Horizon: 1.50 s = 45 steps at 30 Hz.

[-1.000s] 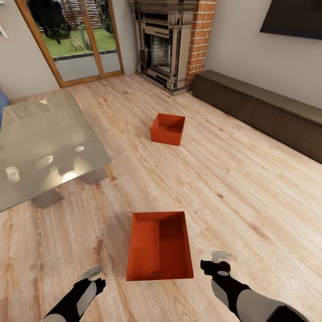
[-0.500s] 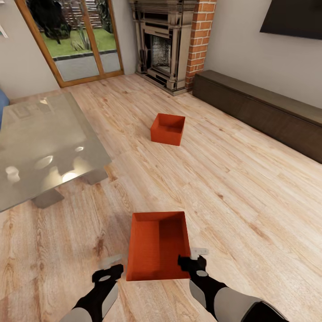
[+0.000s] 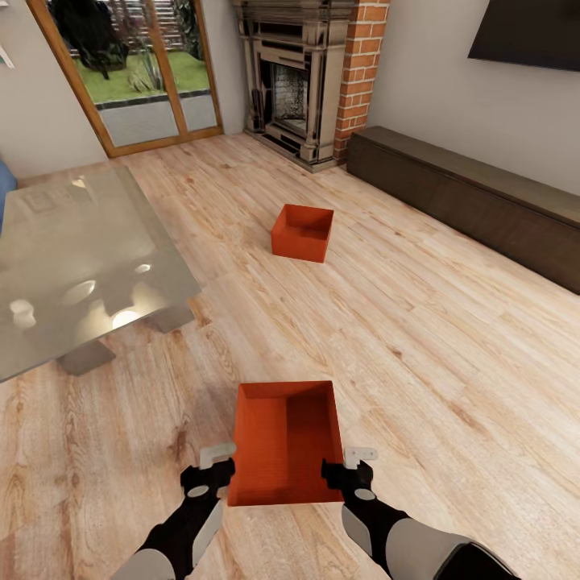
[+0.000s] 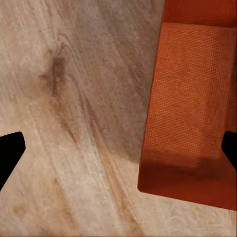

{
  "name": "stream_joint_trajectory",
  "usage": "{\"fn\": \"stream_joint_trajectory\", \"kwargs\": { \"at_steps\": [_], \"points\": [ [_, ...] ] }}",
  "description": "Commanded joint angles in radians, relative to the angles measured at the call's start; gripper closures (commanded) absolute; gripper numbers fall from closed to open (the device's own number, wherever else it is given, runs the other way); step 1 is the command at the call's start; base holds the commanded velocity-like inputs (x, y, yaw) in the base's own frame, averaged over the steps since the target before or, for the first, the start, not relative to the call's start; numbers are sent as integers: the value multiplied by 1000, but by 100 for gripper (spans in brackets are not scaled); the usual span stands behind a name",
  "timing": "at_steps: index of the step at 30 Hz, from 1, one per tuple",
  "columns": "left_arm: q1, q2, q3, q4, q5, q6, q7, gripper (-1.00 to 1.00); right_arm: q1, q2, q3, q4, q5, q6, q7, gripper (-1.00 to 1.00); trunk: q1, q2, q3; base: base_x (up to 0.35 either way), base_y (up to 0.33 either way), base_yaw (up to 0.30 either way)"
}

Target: Move the two storage containers from the living room to the garage. In the garage, place one container on the floor and stack the other container on top of it (either order is fine).

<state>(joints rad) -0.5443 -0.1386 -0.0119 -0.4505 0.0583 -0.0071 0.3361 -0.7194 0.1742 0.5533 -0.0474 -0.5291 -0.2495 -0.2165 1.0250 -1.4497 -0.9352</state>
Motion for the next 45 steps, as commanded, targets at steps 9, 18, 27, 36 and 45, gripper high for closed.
{"fn": "stream_joint_trajectory", "kwargs": {
  "at_steps": [9, 18, 27, 36, 45],
  "points": [
    [0, 7, -1, -25, 5, -10, -7, -100, -1, 0, 14, 4, -3, -5, -1, -100, 0, 0, -1, 0, 0, 0],
    [0, 7, 0, -15, 7, -14, -6, -100, -1, -7, 18, -1, 10, -6, -1, -100, 0, 0, -1, 0, 0, 0],
    [0, 9, 0, -10, 6, -17, -6, -100, -1, -10, 22, -8, 118, -7, -2, -100, 0, 0, -1, 0, 0, 0],
    [0, 8, -2, -10, 5, -17, -6, -100, -2, -12, 17, -9, 165, -8, -3, -100, 0, 0, -1, 0, 0, 0],
    [0, 9, -2, -10, 6, -17, -6, -100, -2, -14, 6, -9, 160, -8, -3, -100, 0, 0, -1, 0, 0, 0]
  ]
}}
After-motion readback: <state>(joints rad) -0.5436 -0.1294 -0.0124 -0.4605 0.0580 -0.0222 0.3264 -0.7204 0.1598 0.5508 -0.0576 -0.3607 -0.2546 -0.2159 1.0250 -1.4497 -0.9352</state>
